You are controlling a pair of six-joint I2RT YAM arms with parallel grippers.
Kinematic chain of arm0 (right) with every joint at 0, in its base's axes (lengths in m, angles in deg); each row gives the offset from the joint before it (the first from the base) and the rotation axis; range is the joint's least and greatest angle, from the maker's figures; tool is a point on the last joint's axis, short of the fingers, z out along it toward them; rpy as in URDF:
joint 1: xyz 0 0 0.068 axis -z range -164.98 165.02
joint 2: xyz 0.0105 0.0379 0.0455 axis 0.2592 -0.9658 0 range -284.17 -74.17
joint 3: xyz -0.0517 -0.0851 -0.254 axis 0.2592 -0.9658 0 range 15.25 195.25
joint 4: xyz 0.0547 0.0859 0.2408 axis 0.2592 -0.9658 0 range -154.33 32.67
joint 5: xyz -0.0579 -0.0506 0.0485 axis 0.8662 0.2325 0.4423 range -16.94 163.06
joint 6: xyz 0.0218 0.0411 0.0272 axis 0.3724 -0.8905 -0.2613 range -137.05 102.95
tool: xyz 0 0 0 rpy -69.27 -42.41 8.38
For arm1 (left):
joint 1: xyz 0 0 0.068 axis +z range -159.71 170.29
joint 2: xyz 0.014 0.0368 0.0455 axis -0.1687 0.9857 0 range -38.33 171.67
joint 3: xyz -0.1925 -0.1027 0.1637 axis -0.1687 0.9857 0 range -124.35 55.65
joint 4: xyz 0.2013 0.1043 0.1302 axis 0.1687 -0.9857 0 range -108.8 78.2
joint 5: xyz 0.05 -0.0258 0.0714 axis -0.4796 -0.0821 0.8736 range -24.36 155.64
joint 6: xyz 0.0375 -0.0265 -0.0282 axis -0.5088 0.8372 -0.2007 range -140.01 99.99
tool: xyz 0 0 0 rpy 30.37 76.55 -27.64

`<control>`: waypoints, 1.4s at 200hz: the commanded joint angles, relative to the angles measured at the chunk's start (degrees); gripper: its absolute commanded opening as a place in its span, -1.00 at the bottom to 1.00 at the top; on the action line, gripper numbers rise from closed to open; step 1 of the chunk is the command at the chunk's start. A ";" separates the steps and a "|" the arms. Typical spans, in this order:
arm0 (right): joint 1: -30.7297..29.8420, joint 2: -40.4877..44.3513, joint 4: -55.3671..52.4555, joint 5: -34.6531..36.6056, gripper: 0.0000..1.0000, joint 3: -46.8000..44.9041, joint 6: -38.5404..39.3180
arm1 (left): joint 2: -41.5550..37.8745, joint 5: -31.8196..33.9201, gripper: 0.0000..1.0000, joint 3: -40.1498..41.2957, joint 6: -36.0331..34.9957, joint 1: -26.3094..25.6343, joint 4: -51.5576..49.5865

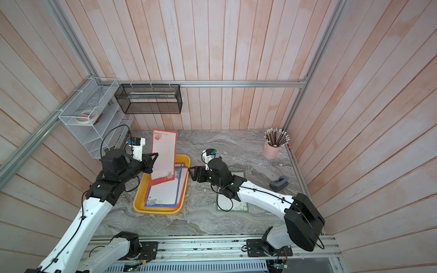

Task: Take out the stationery paper from the storage box
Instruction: Pick up the stationery paper from the storage box, then place the stationery paper at the center of the board.

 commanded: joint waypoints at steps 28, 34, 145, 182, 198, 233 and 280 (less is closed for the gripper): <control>-0.32 21.58 13.75 13.26 0.50 -17.62 11.11 | -9.52 -4.88 -1.00 2.60 3.33 0.07 8.59; -0.32 24.27 15.11 14.28 0.49 -19.42 12.07 | -10.11 -5.25 -1.00 2.08 3.55 0.03 8.13; -0.31 58.88 15.18 2.41 0.71 -33.55 46.72 | -11.84 -9.05 -0.91 -10.54 1.60 -0.06 -3.82; -0.32 68.05 21.25 1.16 0.91 -38.86 49.82 | -10.79 -13.38 -0.92 -14.64 4.93 -0.02 -2.40; -0.25 66.94 22.23 2.29 0.93 -38.55 50.20 | -10.68 -16.18 -0.94 -15.36 4.03 -0.05 -2.45; -0.23 57.31 22.21 -4.52 0.91 -33.54 51.60 | -10.87 -22.63 -1.00 -14.10 -0.24 -0.02 -2.16; -0.23 45.10 23.48 -17.54 0.78 -23.64 45.73 | -14.30 -35.54 -1.00 -5.97 2.69 0.03 11.76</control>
